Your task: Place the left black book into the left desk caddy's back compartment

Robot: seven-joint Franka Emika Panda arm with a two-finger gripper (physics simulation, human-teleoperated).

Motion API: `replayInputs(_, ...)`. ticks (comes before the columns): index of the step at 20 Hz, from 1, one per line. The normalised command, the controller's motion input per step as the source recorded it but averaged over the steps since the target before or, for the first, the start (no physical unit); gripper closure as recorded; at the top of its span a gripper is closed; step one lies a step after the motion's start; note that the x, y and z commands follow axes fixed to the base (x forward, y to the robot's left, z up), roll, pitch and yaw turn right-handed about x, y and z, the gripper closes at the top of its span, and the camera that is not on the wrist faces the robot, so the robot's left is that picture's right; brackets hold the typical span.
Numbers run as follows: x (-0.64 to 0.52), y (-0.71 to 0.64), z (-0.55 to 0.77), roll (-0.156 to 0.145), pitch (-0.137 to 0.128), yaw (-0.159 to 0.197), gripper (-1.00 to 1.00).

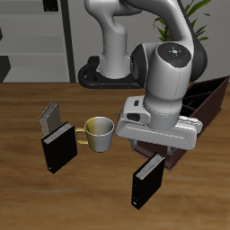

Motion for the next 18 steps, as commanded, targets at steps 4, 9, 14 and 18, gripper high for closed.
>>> replayInputs(4,0.04,-0.03,-0.3,-0.001,0.03,-0.044,-1.0)
replayInputs(9,0.04,-0.01,-0.29,0.003,0.023,-0.004,-1.0)
replayInputs(14,0.04,-0.01,-0.3,-0.012,0.031,-0.001,-1.0)
replayInputs(18,0.04,-0.04,-0.41,-0.001,0.049,-0.037,-1.0)
